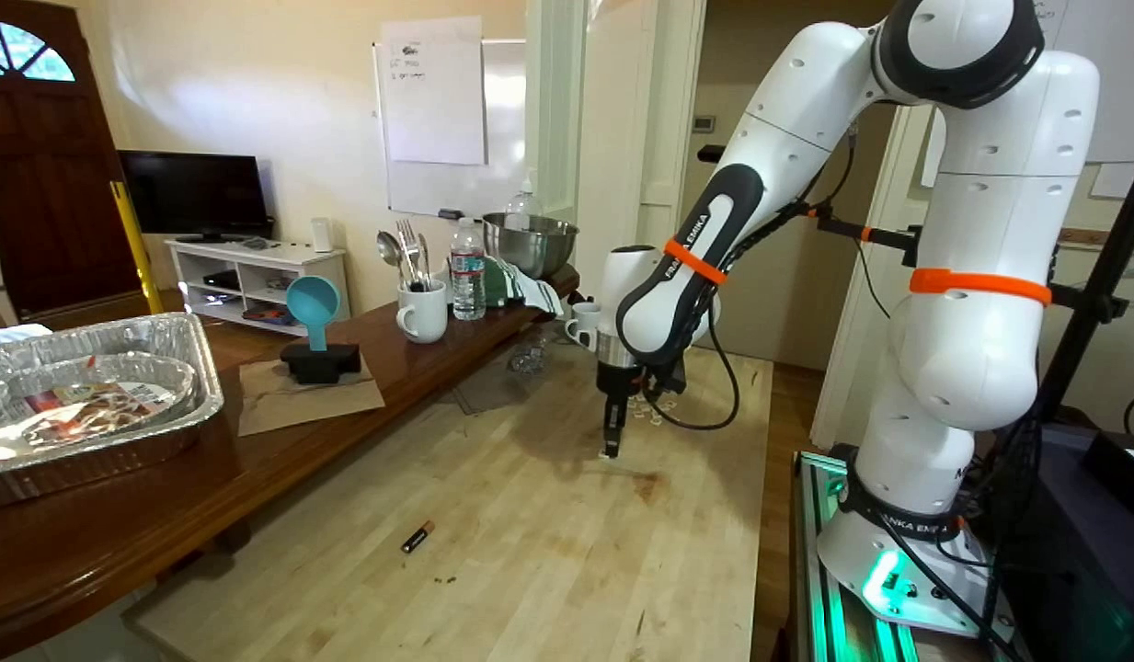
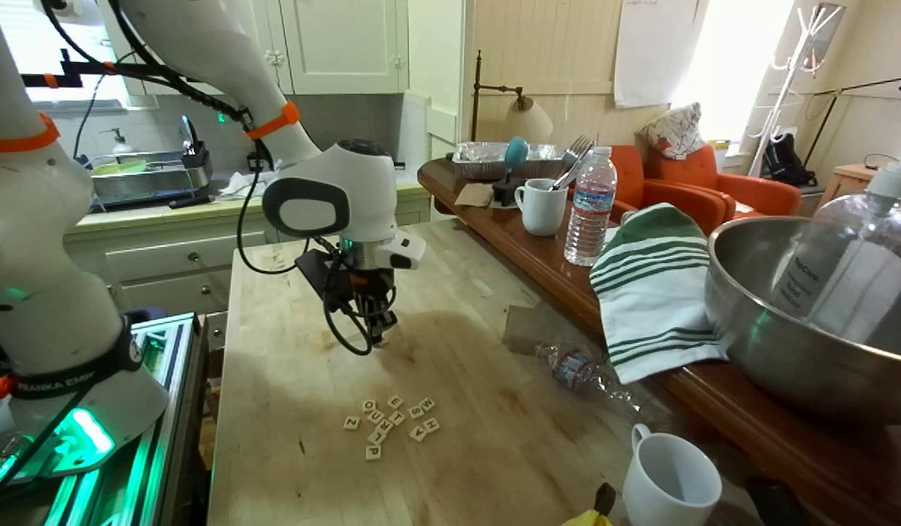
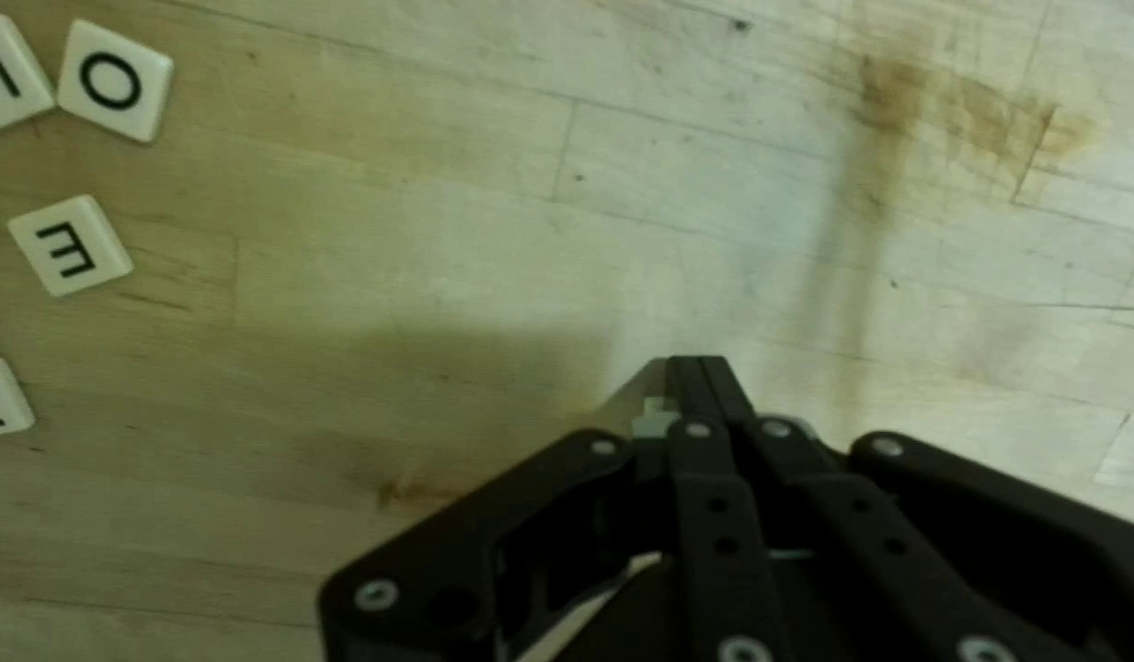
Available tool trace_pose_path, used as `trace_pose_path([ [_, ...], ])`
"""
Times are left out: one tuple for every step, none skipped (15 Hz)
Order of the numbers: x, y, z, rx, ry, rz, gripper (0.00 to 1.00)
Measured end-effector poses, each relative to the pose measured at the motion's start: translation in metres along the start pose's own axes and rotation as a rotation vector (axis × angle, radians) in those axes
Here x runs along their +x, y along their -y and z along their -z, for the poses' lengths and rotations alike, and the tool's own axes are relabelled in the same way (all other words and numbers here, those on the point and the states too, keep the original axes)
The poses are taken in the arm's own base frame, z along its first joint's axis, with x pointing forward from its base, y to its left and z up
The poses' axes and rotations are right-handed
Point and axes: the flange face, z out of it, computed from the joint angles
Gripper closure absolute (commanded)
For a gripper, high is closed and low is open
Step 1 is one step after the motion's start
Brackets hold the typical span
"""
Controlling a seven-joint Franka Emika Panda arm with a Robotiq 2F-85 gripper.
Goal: Create the word 'Yet' using the tiles on the counter.
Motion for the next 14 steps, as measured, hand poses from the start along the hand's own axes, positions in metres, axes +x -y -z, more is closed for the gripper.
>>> trace_pose_path([
  [0.001,0.002,0.000,0.002,-0.002,-0.001,1.00],
  [0.001,0.003,0.001,0.003,-0.004,0.000,1.00],
  [0.001,0.004,0.002,0.004,-0.007,0.000,1.00],
  [0.002,0.005,0.004,0.004,-0.011,0.000,1.00],
  [0.002,0.006,0.006,0.004,-0.016,-0.001,1.00],
  [0.003,0.007,0.008,0.003,-0.022,-0.001,1.00],
  [0.003,0.007,0.011,0.002,-0.029,-0.001,1.00],
  [0.004,0.007,0.015,0.000,-0.037,0.000,1.00],
  [0.004,0.007,0.019,-0.003,-0.047,0.000,1.00],
  [0.005,0.006,0.023,-0.006,-0.057,-0.002,1.00],
  [0.005,0.004,0.028,-0.008,-0.067,-0.005,1.00],
  [0.005,0.000,0.034,-0.012,-0.080,-0.011,1.00],
  [0.004,-0.006,0.039,-0.016,-0.093,-0.020,1.00],
  [0.003,-0.012,0.045,-0.021,-0.105,-0.028,1.00],
])
